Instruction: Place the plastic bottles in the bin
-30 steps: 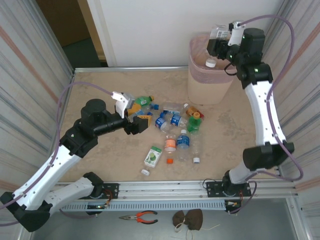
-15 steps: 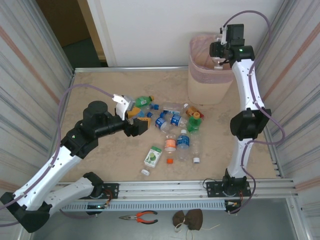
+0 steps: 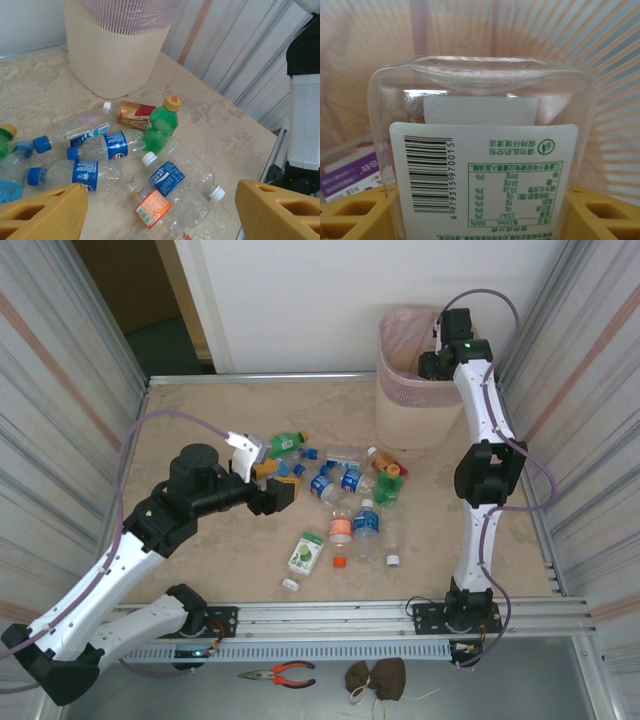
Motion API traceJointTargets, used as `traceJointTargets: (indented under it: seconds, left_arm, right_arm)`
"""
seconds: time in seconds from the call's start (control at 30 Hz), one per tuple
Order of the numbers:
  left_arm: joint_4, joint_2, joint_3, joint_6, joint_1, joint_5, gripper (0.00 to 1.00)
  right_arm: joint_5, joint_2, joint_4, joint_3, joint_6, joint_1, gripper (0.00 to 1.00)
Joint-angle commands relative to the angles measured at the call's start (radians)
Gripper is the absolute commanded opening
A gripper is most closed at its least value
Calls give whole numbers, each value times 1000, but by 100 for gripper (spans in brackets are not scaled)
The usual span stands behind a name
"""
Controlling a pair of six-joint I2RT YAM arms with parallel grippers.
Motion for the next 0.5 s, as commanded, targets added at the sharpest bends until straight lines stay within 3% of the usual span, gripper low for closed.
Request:
traceJointTargets:
  seconds: [0.0, 0.2, 0.47]
  left_arm:
    - [-23, -8, -18, -16, 11, -25, 77]
    - [-49, 9, -23, -12, 11, -29, 76]
    - [-85, 42, -38, -25, -8, -44, 73]
  right_arm:
    - [20, 18, -32, 37, -9, -4, 67]
    - [26, -1, -34, 41, -3, -3, 77]
    - [31, -80, -46, 43, -2, 6, 80]
